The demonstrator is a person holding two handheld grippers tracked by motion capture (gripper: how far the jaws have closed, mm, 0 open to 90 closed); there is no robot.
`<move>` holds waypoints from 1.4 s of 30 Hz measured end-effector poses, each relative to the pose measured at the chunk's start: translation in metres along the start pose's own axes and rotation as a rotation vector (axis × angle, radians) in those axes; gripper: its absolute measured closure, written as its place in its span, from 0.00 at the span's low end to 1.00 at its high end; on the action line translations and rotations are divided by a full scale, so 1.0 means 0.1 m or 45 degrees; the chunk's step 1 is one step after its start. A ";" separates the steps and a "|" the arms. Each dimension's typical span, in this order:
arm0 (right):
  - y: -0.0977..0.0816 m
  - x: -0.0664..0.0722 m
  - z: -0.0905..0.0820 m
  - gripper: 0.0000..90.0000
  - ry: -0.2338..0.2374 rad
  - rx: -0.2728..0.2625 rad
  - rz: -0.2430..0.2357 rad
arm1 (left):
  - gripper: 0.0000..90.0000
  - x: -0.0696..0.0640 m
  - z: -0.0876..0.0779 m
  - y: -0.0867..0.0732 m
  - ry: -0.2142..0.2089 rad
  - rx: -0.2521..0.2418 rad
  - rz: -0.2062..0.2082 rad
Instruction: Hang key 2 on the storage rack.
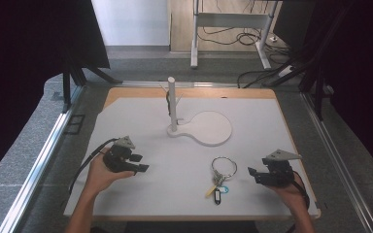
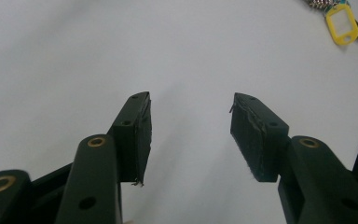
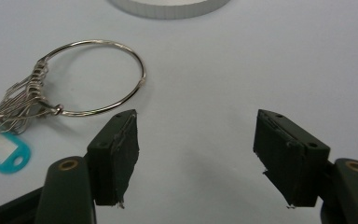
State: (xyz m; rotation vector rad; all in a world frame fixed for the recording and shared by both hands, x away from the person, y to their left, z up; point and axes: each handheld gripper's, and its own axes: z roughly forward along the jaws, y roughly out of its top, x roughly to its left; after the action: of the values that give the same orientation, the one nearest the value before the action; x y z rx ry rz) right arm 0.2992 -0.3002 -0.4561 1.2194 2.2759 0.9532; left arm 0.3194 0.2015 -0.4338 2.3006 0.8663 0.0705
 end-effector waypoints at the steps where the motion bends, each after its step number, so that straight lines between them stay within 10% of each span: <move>1: 0.03 0.01 0.00 0.36 0.004 0.012 -0.016 | 0.54 0.00 -0.01 0.00 -0.003 0.006 0.010; 21: 0.77 0.06 0.25 0.45 0.140 0.357 -0.221 | 0.54 -0.03 0.03 0.00 -0.038 0.013 0.025; 42: 0.90 0.30 0.72 0.58 0.108 0.734 -0.129 | 0.54 -0.07 0.07 -0.01 -0.036 0.020 0.022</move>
State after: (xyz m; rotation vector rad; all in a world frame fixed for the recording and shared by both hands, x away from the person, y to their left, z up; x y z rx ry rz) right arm 0.3787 -0.2124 -0.4420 1.2711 2.7573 0.3158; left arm 0.3151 0.1940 -0.4389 2.3181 0.8358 0.0383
